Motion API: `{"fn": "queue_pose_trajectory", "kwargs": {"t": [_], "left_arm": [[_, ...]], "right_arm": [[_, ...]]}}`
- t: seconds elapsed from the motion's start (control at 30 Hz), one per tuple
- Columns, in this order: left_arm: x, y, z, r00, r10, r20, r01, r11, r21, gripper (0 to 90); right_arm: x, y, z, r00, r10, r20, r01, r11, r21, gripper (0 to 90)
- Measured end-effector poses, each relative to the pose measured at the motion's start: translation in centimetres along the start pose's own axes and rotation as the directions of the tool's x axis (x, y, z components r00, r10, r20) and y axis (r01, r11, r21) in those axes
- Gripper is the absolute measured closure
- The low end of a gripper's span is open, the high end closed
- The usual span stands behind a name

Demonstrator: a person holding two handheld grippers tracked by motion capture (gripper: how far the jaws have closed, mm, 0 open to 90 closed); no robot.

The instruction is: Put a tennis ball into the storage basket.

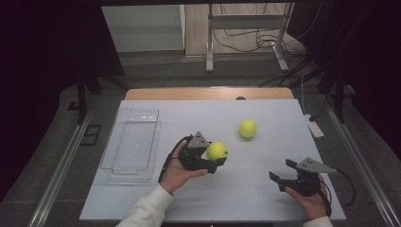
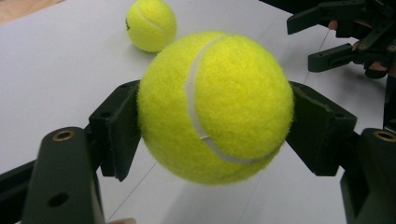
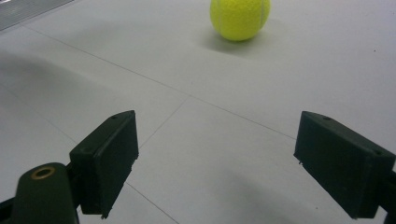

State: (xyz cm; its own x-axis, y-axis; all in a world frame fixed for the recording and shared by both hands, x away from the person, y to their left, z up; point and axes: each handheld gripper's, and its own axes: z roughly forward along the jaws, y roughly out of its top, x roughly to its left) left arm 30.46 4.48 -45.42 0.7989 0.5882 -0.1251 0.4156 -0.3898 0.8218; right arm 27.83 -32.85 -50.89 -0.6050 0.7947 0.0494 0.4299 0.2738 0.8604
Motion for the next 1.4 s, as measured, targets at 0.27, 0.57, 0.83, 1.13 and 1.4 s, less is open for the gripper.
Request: {"fn": "queue_pose_trajectory", "kwargs": {"t": [0.27,0.57,0.83,1.13,1.4], "left_arm": [[0.4,-0.1,-0.5,0.9999,-0.005,-0.011,0.005,0.9999,-0.012,26.3],[1.0,-0.2,-1.1,0.9996,-0.01,-0.027,0.01,0.9999,-0.011,26.3],[1.5,-0.1,-1.6,0.9991,-0.019,-0.038,0.018,0.9996,-0.021,26.3],[1.9,-0.1,-2.1,0.9986,-0.032,-0.043,0.03,0.999,-0.033,26.2],[2.4,0.0,-2.8,0.9971,-0.052,-0.056,0.048,0.9971,-0.059,26.3]], "right_arm": [[-0.1,-0.1,0.1,1.0,-0.004,-0.004,0.004,1.0,0.004,14.2],[-0.1,-0.1,0.1,1.0,-0.003,-0.003,0.004,1.0,0.006,14.1],[-0.1,-0.1,0.1,1.0,0.001,-0.005,0.0,1.0,0.007,14.2],[-0.1,-0.2,0.1,1.0,0.0,-0.003,0.0,1.0,0.006,14.2],[-0.1,-0.2,0.1,1.0,0.0,-0.003,0.0,1.0,0.006,14.2]]}}
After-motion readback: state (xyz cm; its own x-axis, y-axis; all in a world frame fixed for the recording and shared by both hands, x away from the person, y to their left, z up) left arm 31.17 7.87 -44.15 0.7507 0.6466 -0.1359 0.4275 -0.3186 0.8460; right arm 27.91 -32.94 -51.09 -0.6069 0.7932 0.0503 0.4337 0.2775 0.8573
